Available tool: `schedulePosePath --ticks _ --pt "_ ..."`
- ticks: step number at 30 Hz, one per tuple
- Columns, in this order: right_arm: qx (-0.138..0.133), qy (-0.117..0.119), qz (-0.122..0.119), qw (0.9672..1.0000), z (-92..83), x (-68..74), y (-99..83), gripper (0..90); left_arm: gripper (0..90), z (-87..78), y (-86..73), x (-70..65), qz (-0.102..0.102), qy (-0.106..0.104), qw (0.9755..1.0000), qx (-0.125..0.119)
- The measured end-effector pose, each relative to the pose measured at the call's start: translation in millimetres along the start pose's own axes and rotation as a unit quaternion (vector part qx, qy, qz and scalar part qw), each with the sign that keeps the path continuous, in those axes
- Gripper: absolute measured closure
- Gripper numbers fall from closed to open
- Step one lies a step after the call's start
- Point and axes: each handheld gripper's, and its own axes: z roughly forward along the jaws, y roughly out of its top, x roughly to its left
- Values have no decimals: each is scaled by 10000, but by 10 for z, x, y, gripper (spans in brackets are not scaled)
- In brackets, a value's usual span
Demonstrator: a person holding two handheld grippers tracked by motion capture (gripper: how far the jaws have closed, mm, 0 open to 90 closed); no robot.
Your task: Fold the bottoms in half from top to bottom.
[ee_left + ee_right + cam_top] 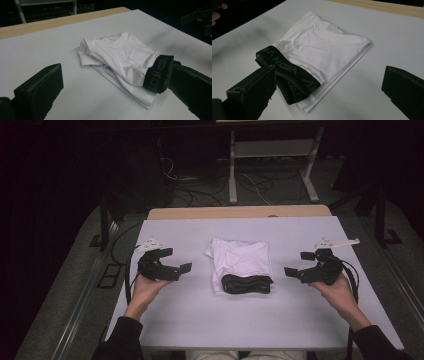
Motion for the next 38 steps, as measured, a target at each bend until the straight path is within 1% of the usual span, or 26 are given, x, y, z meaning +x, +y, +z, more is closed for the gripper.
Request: schedulePosePath --ticks 2,8,15,20,23,25,29,34,38 --pt "6 7 4 10000 -12 17 -34 0 0 -31 -26 -17 41 33 10000 -19" --pt "20 40 25 10000 -52 76 -207 0 0 -119 -129 -40 8 60 9999 -117" --pt "17 -41 6 10000 -129 111 -345 0 0 -156 -316 -78 -68 130 9996 -248" --pt "61 -115 17 9999 -159 100 -438 0 0 -186 -420 -88 -93 140 9997 -199" --pt "56 -160 -3 9999 -189 93 -470 0 0 -217 -479 -83 -121 142 9994 -274" --pt "50 -173 22 9998 -212 89 -496 0 0 -229 -521 -79 -159 154 9993 -290" --pt "84 -216 40 9997 -248 78 -558 0 0 -254 -582 -88 -170 170 9993 -273" --pt "119 -285 54 9995 -288 61 -631 0 0 -285 -645 -105 -101 225 9995 -210" --pt "125 -321 39 9994 -320 40 -666 0 0 -297 -675 -111 -105 187 9996 -202"
